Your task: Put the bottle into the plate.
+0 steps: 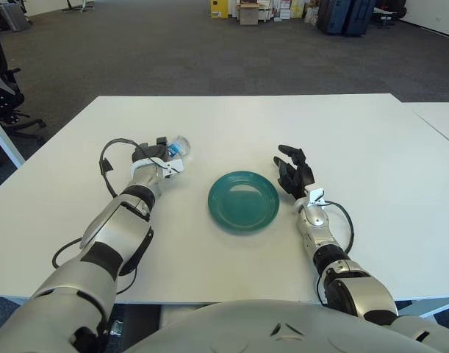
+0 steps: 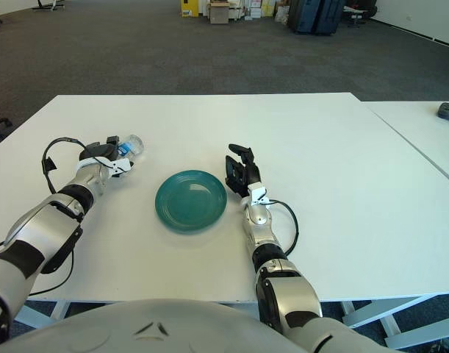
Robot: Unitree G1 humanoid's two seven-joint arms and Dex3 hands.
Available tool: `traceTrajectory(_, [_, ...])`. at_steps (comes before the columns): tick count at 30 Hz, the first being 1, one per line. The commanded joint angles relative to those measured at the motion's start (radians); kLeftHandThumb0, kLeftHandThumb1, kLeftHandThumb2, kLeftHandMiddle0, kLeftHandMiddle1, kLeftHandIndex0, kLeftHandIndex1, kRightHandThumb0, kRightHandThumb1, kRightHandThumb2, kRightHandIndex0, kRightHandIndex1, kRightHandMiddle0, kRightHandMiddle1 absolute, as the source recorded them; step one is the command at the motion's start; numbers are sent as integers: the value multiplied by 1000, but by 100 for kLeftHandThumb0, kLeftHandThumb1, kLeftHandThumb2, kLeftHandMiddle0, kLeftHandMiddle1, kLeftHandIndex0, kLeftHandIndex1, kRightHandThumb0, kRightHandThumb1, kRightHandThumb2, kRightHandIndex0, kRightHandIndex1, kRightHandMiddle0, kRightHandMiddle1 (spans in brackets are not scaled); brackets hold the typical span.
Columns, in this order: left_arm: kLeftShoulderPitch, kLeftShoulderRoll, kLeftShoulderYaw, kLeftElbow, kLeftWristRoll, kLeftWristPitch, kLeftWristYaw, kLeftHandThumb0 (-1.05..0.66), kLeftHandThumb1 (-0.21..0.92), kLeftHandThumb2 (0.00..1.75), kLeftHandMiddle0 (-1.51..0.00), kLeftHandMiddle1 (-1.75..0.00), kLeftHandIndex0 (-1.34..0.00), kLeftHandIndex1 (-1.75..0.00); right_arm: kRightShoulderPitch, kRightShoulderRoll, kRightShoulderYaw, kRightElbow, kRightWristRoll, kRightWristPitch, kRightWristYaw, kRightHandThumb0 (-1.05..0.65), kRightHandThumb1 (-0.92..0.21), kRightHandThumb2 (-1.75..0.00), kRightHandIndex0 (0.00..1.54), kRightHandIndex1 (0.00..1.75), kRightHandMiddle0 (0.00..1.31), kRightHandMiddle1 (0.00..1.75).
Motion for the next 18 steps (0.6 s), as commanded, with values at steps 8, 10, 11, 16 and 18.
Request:
traceTrajectory(8, [-3,-18,19,19,-28,14,-52,-103,92,48,-40,-5,0,-49,90,-5,-10,33,5,19,-3,-64,-92,-64,57,2,12,91])
traceTrajectory(10, [-2,-20,25,18,-36,15,-54,-102,92,46,-43,-5,0,-56,91,-4,-9,30,3,19,-5,-64,-92,-64,57,2,11,91])
traceTrajectory(11, [0,-22,31,18,-42,16,-55,-102,92,45,-43,-6,0,-58,92,-4,-9,28,2,19,-6,-64,-92,-64,57,2,11,91])
traceTrajectory(16, [4,-29,53,15,-65,16,-55,-99,92,34,-53,-9,0,-93,94,-3,-7,23,2,24,-4,-64,-92,-64,56,2,11,92])
traceTrajectory(18, [5,-31,58,14,-69,17,-52,-97,92,29,-50,-38,0,-107,95,-2,-8,21,3,26,-3,-65,-92,-65,57,2,12,92])
